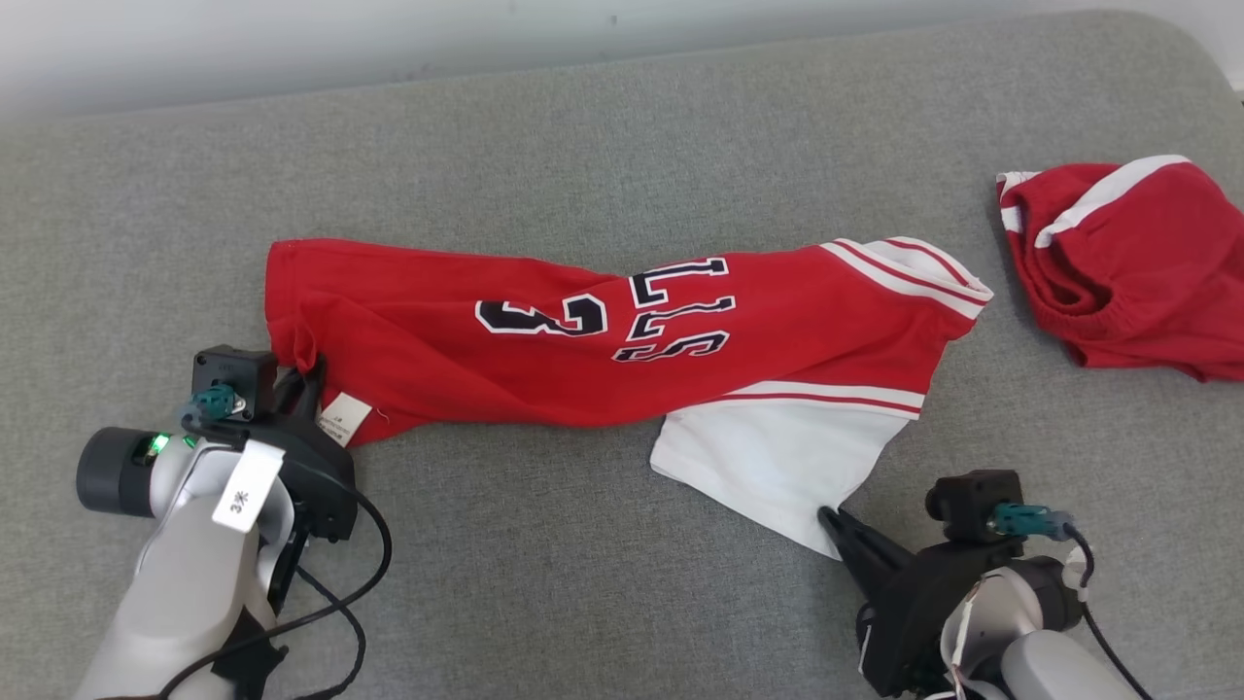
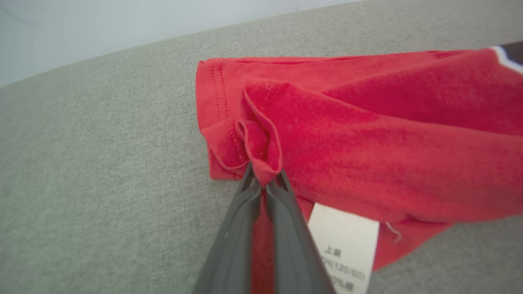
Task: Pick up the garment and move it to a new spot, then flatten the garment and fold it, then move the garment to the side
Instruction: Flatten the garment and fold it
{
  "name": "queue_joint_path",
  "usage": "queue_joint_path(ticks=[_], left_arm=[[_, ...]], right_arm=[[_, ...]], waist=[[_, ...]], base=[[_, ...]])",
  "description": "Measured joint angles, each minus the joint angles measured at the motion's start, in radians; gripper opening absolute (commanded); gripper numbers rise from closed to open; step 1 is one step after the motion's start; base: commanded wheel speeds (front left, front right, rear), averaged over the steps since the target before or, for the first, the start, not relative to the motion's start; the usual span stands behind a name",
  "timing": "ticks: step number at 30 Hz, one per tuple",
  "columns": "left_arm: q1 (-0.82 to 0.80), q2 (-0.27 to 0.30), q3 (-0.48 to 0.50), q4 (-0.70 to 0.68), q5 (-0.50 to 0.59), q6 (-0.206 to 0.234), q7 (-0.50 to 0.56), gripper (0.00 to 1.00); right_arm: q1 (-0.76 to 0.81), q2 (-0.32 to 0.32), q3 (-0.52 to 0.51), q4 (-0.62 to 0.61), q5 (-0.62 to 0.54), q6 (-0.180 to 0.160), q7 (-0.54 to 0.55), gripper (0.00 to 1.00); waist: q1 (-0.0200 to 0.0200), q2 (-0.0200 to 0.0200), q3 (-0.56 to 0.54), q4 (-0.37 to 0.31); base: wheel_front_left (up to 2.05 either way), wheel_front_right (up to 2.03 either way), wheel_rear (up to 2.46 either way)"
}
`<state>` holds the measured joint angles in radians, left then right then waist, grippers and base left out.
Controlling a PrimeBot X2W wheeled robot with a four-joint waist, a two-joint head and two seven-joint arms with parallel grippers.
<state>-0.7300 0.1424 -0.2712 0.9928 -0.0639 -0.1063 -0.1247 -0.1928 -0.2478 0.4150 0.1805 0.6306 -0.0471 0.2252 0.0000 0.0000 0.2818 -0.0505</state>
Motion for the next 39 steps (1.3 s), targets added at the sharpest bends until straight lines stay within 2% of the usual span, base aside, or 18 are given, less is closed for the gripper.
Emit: queue_joint_path(ticks=[6,9,16,20,25,30,33,34,37,39], left_arm=[[0.019,-0.003,-0.003,-0.006,0.001,0.011,-0.04,0.0],[0.065,-0.004,-0.003,-0.028,0.001,0.023,-0.071,0.0],[0.181,-0.009,-0.014,-0.103,0.002,0.042,-0.095,0.0],[0.261,-0.025,-0.05,-0.164,0.003,0.033,-0.098,0.0],[0.3,-0.039,-0.074,-0.239,-0.027,-0.013,-0.08,0.0],[0.254,0.006,-0.159,-0.314,-0.075,-0.026,0.043,0.0],[0.143,0.022,-0.263,-0.367,-0.233,-0.026,0.131,0.0],[0.09,0.03,-0.27,-0.377,-0.272,-0.026,0.165,0.0],[-0.146,0.077,-0.236,-0.387,-0.317,-0.026,0.24,0.0],[-0.342,0.094,-0.142,-0.393,-0.32,-0.026,0.229,0.0]], right_arm=[[-0.004,-0.029,-0.06,0.029,0.03,0.018,-0.028,0.0],[-0.001,-0.063,-0.11,0.032,0.064,0.04,-0.053,0.0],[0.029,-0.118,-0.15,-0.015,0.127,0.097,-0.054,0.0],[0.071,-0.152,-0.139,-0.053,0.152,0.118,-0.012,0.0],[0.032,-0.208,-0.085,-0.079,0.157,0.142,0.104,0.0],[-0.157,-0.233,-0.036,-0.077,0.23,0.156,0.306,0.0],[-0.322,-0.232,-0.01,-0.015,0.277,0.157,0.46,0.0],[-0.394,-0.228,-0.01,0.025,0.282,0.157,0.504,0.0],[-0.669,-0.213,-0.059,0.138,0.243,0.11,0.548,0.0],[-0.84,-0.189,-0.143,0.15,0.189,0.094,0.482,0.0]], waist=[[0.0001,0.0001,-0.028,0.007],[0.0,0.0,-0.056,0.015],[0.0,0.0,-0.118,0.031],[-0.0001,0.0,-0.154,0.043],[-0.0001,0.0,-0.182,0.065],[0.0,0.0,-0.166,0.075],[0.0,0.0,-0.139,0.075],[0.0001,0.0,-0.128,0.075],[0.0003,0.0002,-0.092,0.075],[0.0004,0.0001,-0.066,0.076]], base=[[0.0,0.0,0.0],[0.0,0.0,0.0],[0.0,0.0,0.0],[0.0,0.0,0.0],[0.0,0.0,0.0],[0.0,0.0,0.0],[0.0,0.0,0.0],[0.0,0.0,0.0],[0.0,0.0,0.0],[0.0,0.0,0.0]])
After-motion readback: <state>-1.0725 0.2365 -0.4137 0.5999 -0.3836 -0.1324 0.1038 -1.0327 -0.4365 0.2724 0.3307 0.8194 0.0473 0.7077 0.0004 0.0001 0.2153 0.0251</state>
